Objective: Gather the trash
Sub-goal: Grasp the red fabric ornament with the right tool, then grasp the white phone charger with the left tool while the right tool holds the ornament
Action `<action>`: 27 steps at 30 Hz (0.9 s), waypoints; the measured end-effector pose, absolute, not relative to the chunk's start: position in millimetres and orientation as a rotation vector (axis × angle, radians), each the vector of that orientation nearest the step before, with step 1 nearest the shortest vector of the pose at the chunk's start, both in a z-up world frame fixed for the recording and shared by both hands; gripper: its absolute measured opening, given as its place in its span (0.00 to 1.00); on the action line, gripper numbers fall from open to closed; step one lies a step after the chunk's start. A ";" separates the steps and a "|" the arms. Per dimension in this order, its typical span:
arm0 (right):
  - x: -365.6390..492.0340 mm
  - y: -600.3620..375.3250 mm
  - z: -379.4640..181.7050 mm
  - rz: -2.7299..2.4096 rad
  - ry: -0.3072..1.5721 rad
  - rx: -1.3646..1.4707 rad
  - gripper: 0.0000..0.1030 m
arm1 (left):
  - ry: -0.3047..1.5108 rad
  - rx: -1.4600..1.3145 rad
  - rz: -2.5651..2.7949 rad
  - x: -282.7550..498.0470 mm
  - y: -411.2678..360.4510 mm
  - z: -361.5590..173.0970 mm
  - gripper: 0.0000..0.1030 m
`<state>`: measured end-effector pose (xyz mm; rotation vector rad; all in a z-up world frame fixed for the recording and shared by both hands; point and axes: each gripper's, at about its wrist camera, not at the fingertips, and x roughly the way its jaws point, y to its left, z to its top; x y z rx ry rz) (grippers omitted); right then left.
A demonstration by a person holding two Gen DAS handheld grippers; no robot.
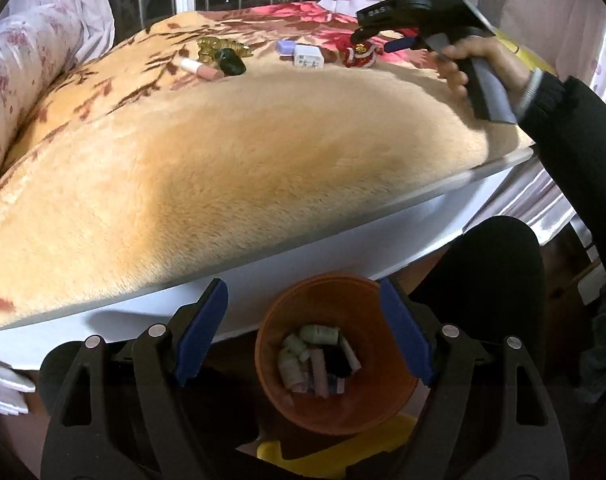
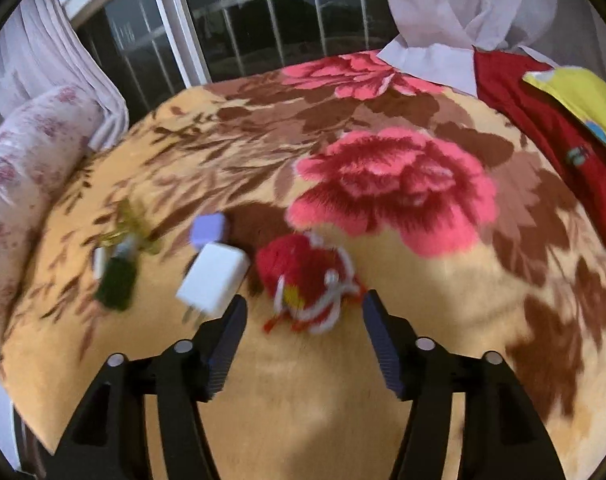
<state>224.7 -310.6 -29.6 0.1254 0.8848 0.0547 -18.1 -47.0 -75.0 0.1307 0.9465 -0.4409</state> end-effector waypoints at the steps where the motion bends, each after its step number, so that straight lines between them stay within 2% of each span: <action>1: 233.8 -309.6 -31.8 0.049 0.892 0.111 0.62 | 0.950 0.124 -0.440 -15.6 -46.3 -74.9 0.74; 7: 269.2 -310.5 -49.4 0.062 0.967 0.137 0.61 | 0.956 0.114 -0.435 -5.8 -49.9 -73.6 0.74; 8: 272.9 -310.6 -55.0 0.072 0.990 0.153 0.53 | 0.955 0.114 -0.436 -4.8 -51.0 -73.0 0.74; 10: 275.0 -308.1 -63.6 0.058 1.024 0.136 0.44 | 0.955 0.114 -0.439 -2.8 -53.2 -71.8 0.74; 11: 271.9 -306.6 -64.4 0.055 1.015 0.126 0.35 | 0.955 0.114 -0.440 -1.6 -54.5 -71.0 0.74; 14: 260.5 -308.5 -60.1 0.061 0.987 0.147 0.28 | 0.957 0.107 -0.444 3.2 -58.6 -68.3 0.74; 21: 199.3 -328.2 -40.3 0.075 0.841 0.262 0.27 | 0.918 0.103 -0.455 35.4 -78.5 -46.2 0.74; 27: 135.5 -351.5 -29.4 0.080 0.745 0.313 0.28 | 0.890 0.115 -0.427 100.2 -109.0 -27.9 0.74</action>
